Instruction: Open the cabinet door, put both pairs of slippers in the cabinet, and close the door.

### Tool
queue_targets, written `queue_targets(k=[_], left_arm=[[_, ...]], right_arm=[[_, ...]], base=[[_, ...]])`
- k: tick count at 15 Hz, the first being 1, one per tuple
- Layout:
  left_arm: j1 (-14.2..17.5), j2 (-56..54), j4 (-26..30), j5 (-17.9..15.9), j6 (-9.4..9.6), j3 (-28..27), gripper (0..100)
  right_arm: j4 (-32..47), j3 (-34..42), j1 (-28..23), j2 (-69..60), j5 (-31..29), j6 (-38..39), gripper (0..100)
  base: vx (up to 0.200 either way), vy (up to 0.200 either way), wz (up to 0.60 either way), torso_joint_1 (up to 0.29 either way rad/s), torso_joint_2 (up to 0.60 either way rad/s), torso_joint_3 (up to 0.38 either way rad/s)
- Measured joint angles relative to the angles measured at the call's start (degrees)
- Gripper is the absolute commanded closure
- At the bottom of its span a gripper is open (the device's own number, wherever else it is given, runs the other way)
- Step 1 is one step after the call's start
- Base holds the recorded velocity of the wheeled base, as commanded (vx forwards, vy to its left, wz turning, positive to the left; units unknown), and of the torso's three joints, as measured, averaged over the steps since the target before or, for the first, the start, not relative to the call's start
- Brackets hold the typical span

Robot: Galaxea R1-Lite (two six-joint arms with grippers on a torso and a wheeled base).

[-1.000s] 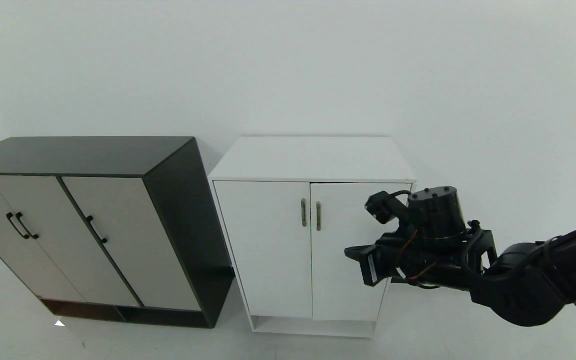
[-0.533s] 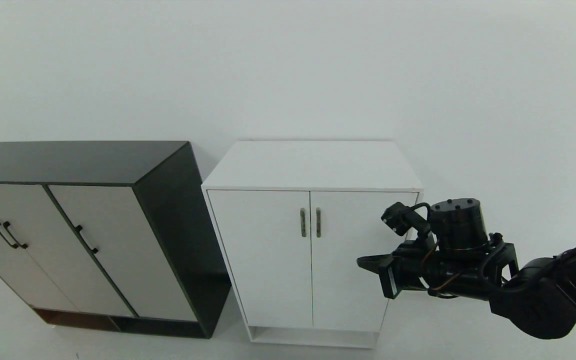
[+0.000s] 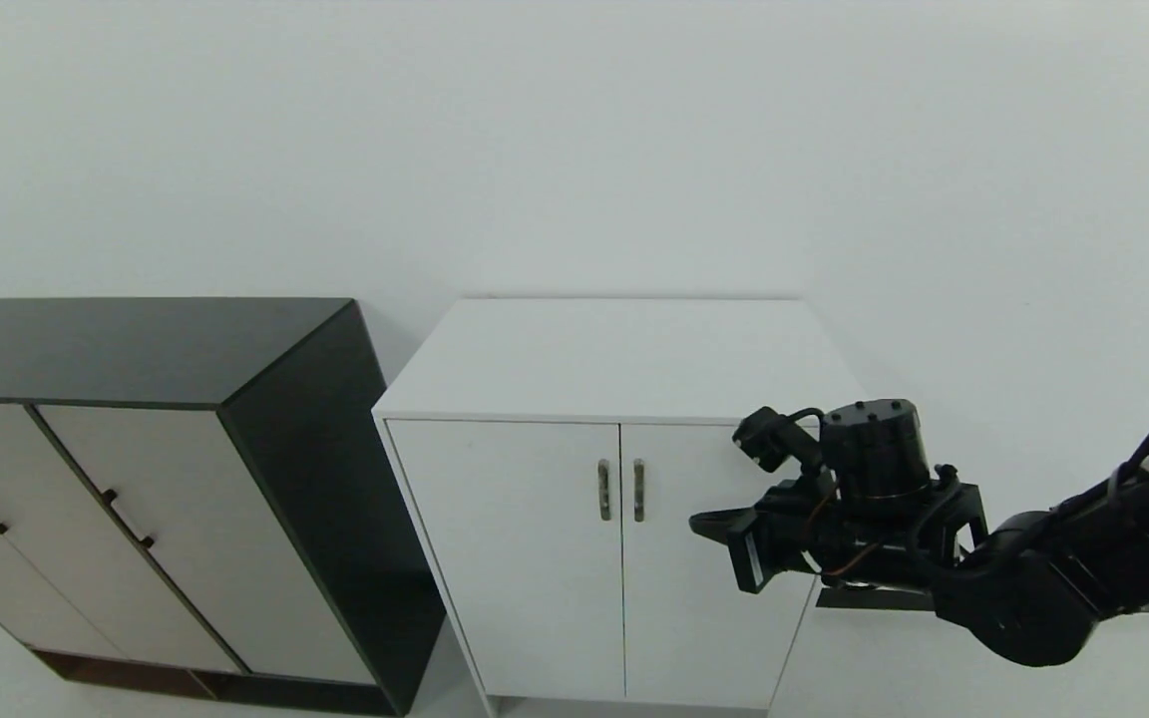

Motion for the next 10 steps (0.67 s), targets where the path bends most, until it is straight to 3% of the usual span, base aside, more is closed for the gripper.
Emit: queue_targets(k=[10], left_arm=[[0.00,-0.02,-0.05,0.00,-0.10,0.02,100]], right_arm=[[0.12,-12.64,-1.79,9.81,-0.22,2.84,100]], base=[[0.000,0.000,0.00,0.000,0.00,0.000]])
